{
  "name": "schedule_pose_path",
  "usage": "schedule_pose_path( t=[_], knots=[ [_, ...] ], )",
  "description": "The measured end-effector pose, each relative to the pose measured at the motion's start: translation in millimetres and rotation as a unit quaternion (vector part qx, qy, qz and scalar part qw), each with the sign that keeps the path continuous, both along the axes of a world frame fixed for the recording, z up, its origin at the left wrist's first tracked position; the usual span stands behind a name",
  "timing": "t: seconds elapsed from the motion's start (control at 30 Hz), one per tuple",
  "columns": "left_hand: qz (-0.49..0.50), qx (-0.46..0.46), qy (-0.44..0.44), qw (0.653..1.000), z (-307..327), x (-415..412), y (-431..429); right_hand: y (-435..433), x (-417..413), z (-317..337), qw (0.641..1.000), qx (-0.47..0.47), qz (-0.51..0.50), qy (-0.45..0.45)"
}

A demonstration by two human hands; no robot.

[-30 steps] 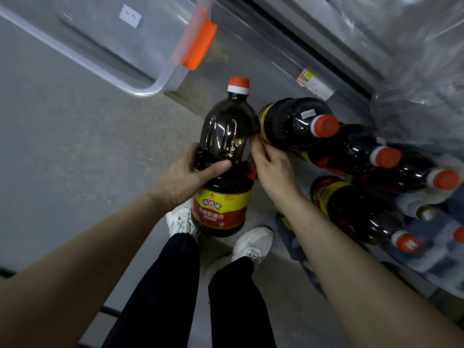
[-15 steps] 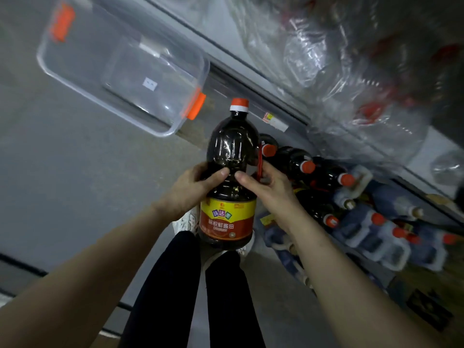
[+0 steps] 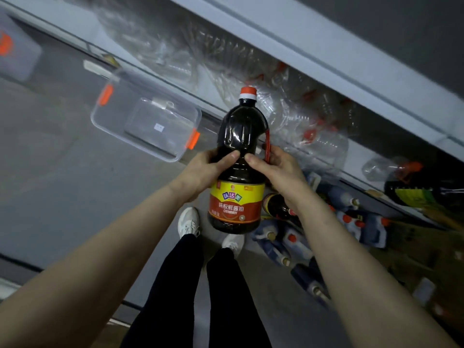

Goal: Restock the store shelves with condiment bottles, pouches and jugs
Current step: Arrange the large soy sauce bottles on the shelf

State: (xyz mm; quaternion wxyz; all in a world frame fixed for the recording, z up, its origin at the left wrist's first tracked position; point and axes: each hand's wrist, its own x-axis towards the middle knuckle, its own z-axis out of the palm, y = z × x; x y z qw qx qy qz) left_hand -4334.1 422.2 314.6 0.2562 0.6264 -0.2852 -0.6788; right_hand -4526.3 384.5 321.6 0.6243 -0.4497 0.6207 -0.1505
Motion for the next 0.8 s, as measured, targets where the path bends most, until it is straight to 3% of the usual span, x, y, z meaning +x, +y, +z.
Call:
schedule_pose_path(
  t=[0.4,0.8],
  knots=[
    [-0.032,-0.130,-0.036,0.990,190.9,-11.6,-10.0,0.8,-13.6,197.5,0.988,-0.148,-0.016,0.024],
    [-0.065,-0.314,-0.048,0.946,372.2,-35.0,-22.3,3.7,-45.9,381.5,0.945,-0.325,-0.041,0.008]
  ],
)
